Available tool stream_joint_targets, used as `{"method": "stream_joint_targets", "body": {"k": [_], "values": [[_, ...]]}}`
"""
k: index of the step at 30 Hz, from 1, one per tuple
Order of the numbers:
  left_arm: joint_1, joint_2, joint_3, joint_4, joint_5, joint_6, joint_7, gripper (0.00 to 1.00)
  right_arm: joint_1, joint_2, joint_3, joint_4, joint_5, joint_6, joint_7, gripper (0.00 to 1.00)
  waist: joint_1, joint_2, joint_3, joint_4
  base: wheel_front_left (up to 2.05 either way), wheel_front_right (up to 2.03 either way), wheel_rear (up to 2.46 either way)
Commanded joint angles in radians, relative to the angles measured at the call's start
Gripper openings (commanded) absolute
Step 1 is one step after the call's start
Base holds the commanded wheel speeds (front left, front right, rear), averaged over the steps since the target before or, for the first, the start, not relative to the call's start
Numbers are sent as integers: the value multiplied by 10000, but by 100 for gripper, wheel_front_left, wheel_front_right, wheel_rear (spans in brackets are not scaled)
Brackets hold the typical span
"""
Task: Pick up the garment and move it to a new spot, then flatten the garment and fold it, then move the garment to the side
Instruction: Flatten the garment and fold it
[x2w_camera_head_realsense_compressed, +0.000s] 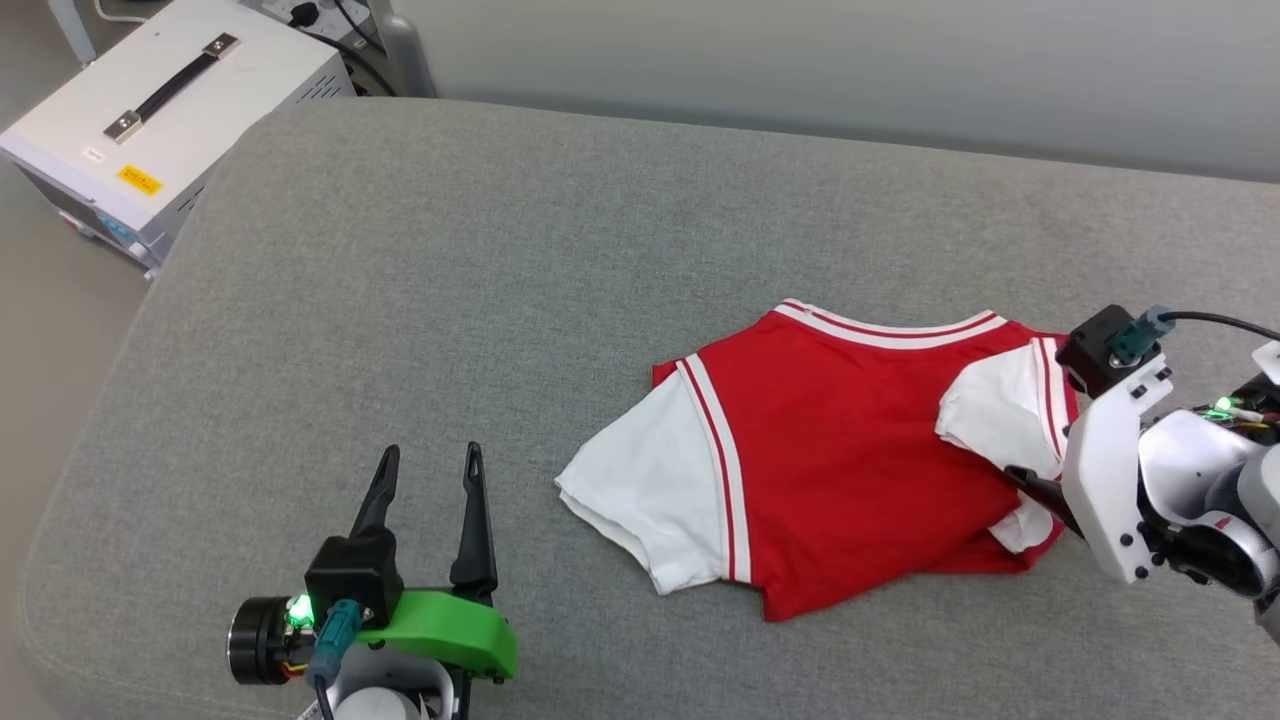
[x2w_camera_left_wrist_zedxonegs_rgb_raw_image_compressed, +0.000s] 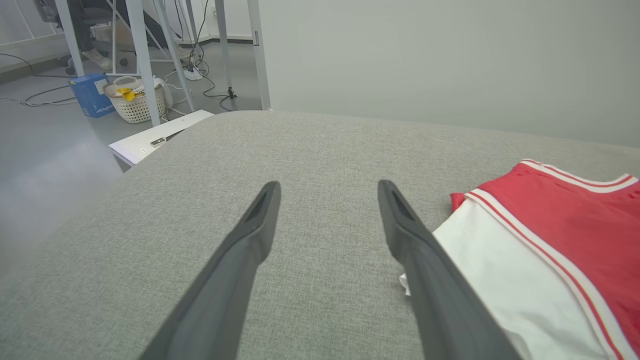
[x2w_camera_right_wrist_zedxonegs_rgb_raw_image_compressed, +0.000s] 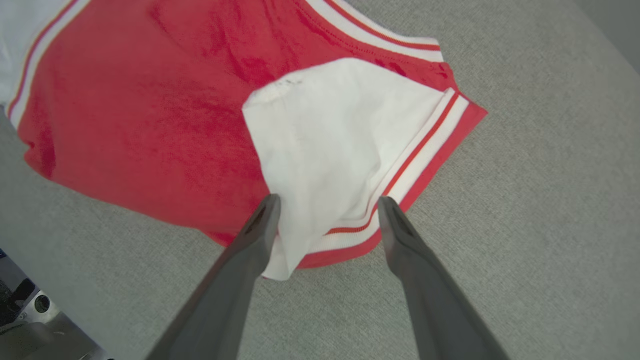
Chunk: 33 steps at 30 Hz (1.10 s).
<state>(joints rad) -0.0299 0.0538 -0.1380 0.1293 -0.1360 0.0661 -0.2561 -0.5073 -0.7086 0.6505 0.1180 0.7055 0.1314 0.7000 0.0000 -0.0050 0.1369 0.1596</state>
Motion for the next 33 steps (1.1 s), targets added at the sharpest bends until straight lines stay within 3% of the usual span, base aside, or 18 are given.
{"method": "stream_joint_targets", "body": {"k": [1, 7, 11, 12, 13, 14, 23, 33], "values": [[-234, -36, -33, -12, 37, 24, -57, 100, 199, 187, 82, 349, -42, -7, 11, 100, 0, 50, 326, 166, 0, 0, 0], [-511, -36, -114, 59, -33, 60, -57, 100, 323, 1060, 255, 2333, -263, -7, -423, 100, 0, 50, 754, 361, 0, 0, 0], [-592, -36, -116, 135, -66, 91, -57, 100, 454, 1385, 501, 3025, -353, -7, -1141, 100, 0, 50, 792, 412, 0, 0, 0], [-578, -36, -94, 151, -63, 104, -57, 100, 470, 1423, 533, 3061, -332, -7, -1348, 39, 0, 50, 750, 387, 0, 0, 0], [-540, -36, -57, 169, -53, 120, -57, 100, 495, 1445, 576, 3047, -287, -7, -1587, 8, 0, 50, 694, 345, 0, 0, 0], [-498, -36, -18, 180, -45, 134, -57, 100, 512, 1446, 576, 3020, -239, -7, -1777, 0, 0, 50, 628, 295, 0, 0, 0], [-166, -36, 148, 243, 44, 117, -57, 100, 1088, 1199, -651, 1868, 598, -7, -3564, 0, 0, 50, -7, -304, 0, 0, 0], [-50, -36, 148, 225, 38, 108, -57, 100, 2622, 1799, -3794, 1023, 2875, -7, -4674, 0, 0, 50, -99, -637, 0, 0, 0]]}}
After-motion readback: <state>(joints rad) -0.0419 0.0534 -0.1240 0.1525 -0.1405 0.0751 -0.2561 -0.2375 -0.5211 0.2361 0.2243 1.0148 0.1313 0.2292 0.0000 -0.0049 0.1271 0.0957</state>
